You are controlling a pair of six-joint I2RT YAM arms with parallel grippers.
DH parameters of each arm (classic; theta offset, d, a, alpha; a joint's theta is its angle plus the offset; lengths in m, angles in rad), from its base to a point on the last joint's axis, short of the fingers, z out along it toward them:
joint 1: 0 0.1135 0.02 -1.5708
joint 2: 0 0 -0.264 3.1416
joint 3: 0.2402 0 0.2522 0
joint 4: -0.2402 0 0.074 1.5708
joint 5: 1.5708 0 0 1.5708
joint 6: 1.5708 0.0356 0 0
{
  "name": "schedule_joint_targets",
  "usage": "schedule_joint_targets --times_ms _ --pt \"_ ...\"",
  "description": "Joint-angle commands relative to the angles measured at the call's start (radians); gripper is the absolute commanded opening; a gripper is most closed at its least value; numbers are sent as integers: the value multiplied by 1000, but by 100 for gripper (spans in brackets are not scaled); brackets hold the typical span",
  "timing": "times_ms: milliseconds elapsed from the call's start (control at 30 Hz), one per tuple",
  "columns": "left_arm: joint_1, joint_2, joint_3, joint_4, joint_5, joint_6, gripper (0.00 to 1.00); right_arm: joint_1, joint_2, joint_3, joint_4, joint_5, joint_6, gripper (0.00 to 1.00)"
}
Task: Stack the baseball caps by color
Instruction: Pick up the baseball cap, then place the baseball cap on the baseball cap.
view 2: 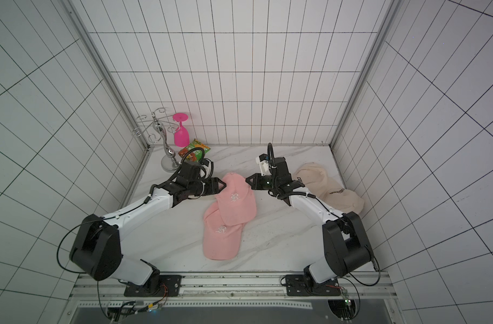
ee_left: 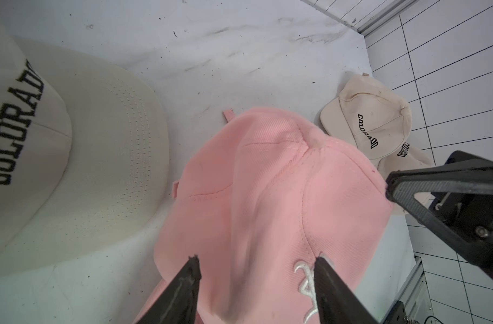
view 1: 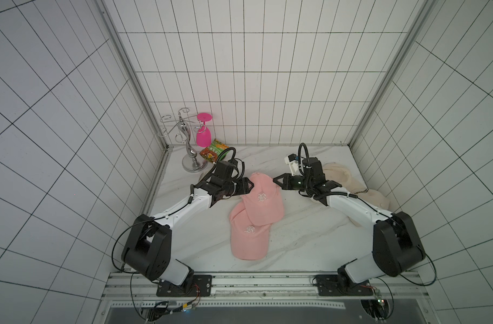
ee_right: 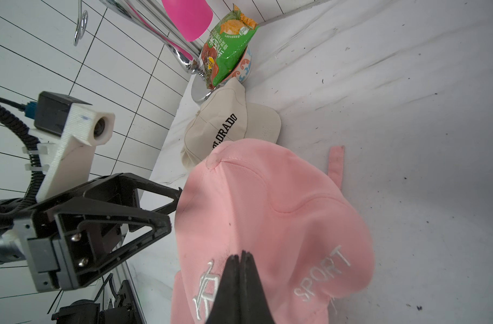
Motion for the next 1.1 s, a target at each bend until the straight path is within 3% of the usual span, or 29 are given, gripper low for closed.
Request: schedule_joint_targets --times_ms 0,67,433,767,1067 --pt "4 38 13 42 15 -2 35 12 -30 -7 -2 4 -17 0" --pt "5 45 21 48 43 -11 1 16 -35 -10 -5 9 -13 0" --pt "5 -158 18 -8 123 -37 0 67 -221 -68 -76 111 3 0" --pt "-12 -316 24 -324 131 -44 0 206 -419 -133 -151 267 119 0" --pt "-15 -383 -71 -417 32 -25 0 357 -474 -246 -121 440 255 0"
